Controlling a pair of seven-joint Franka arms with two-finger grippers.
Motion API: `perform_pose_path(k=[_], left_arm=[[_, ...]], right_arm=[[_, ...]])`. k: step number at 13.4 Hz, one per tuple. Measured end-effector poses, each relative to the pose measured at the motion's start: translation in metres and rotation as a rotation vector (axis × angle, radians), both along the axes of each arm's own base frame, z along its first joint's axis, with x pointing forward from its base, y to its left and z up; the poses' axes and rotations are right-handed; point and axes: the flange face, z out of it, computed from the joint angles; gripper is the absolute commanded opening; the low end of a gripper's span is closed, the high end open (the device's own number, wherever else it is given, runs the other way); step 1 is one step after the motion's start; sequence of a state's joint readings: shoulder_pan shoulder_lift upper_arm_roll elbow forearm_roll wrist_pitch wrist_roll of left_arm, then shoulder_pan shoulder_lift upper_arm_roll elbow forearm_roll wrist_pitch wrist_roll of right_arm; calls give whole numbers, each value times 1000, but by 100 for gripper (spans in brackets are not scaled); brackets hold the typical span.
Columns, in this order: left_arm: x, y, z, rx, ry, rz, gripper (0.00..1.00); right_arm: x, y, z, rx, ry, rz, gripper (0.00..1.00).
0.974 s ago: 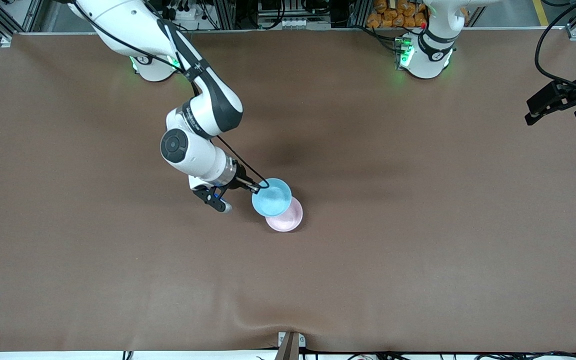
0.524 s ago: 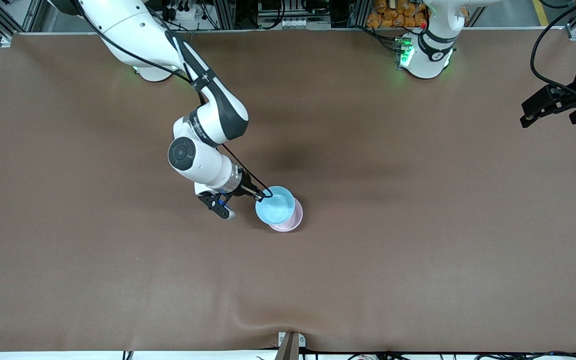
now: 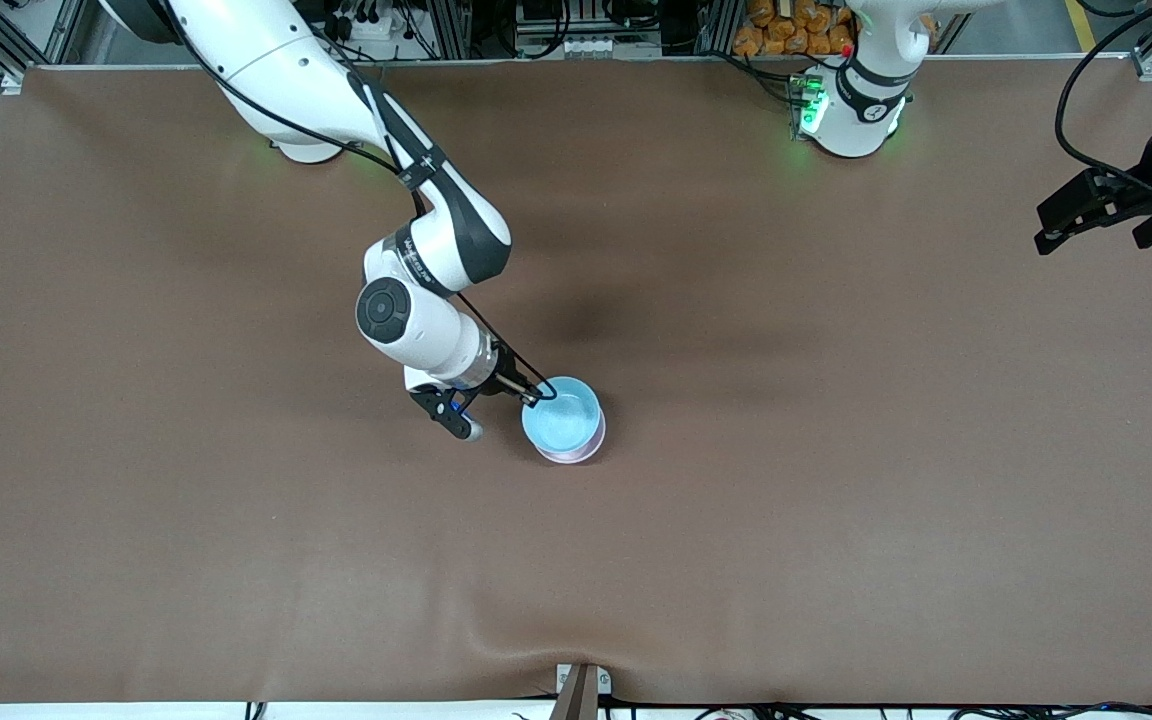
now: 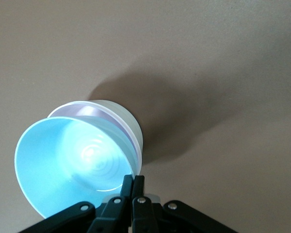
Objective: Stack pink and blue bowls on white bowl
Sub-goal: 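Lower the blue bowl into the pink bowl and open the right gripper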
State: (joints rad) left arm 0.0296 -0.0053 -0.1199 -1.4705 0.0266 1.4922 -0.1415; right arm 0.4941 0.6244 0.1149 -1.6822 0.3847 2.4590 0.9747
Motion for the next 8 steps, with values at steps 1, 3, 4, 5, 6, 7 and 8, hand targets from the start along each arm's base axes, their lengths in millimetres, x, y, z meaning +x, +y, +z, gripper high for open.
perform_pose_path(k=[1, 3, 4, 5, 6, 7, 8], left_arm=[[0, 0, 0, 0, 0, 0, 100], [0, 0, 0, 0, 0, 0, 100], [0, 0, 0, 0, 0, 0, 100], [0, 0, 0, 0, 0, 0, 100], [0, 0, 0, 0, 0, 0, 100], [0, 1, 0, 0, 0, 1, 100], [0, 1, 0, 0, 0, 2, 100]], right_arm=[[0, 1, -2, -3, 0, 1, 0], [1, 1, -7, -8, 1, 3, 13], [2, 2, -10, -9, 3, 2, 23], [3, 2, -12, -9, 4, 1, 40], [4, 3, -13, -8, 6, -5, 93], [6, 4, -13, -7, 10, -21, 100], [8, 5, -10, -4, 11, -39, 100]])
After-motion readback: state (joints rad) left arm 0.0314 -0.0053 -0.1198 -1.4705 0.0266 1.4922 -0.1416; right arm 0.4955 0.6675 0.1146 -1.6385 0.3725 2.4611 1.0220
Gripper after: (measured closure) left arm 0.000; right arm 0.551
